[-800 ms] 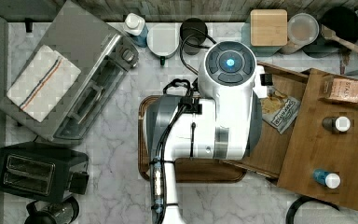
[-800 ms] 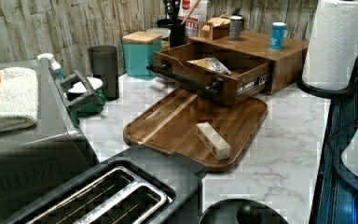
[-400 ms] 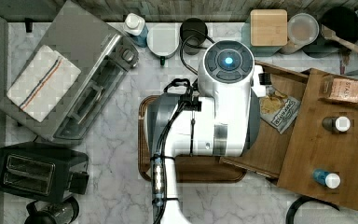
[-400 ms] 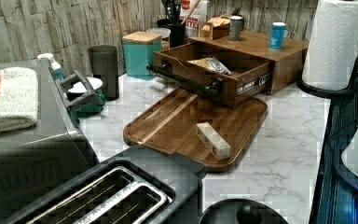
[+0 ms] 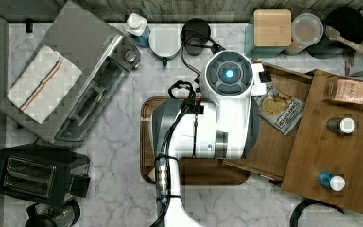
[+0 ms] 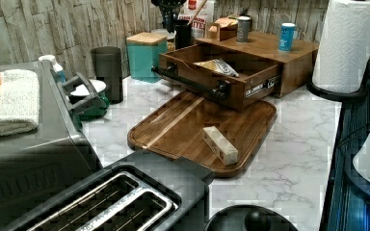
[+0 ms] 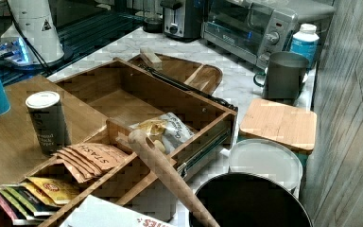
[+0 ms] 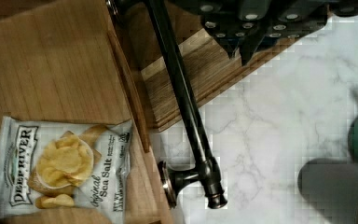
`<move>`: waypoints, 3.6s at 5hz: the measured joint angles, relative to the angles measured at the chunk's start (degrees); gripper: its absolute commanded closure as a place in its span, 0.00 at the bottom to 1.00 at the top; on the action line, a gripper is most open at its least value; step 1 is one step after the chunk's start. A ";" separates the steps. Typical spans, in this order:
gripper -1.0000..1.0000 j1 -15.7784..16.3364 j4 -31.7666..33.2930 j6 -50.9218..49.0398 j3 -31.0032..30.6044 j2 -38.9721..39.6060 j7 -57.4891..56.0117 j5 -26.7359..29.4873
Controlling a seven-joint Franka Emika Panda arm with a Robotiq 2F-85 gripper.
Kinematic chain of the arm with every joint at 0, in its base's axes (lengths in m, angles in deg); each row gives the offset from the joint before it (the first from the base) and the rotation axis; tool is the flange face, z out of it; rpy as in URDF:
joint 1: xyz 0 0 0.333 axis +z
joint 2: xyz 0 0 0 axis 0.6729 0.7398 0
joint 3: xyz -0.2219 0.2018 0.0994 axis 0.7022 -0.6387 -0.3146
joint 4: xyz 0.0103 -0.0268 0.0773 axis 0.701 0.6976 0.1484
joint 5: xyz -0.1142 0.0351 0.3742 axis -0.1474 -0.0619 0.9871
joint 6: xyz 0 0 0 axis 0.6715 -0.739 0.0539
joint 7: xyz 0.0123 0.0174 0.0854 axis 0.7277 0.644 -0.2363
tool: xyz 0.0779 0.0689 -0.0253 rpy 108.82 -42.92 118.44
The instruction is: Close the drawer.
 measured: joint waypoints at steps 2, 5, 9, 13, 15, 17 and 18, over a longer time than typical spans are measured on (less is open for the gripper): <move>1.00 0.10 0.28 1.59 -0.18 3.76 -7.37 0.03; 1.00 1.48 -5.60 2.29 -1.73 15.30 -7.39 -6.21; 1.00 2.75 -2.41 10.24 -1.94 18.18 -7.30 -11.53; 1.00 2.60 -1.57 12.20 -1.22 22.14 -7.30 -11.53; 1.00 2.68 1.06 12.11 -0.63 21.42 -7.25 -12.68; 1.00 0.47 4.14 15.81 0.13 18.74 -9.13 -12.77; 1.00 -1.08 6.94 19.42 0.61 16.16 -12.83 -11.03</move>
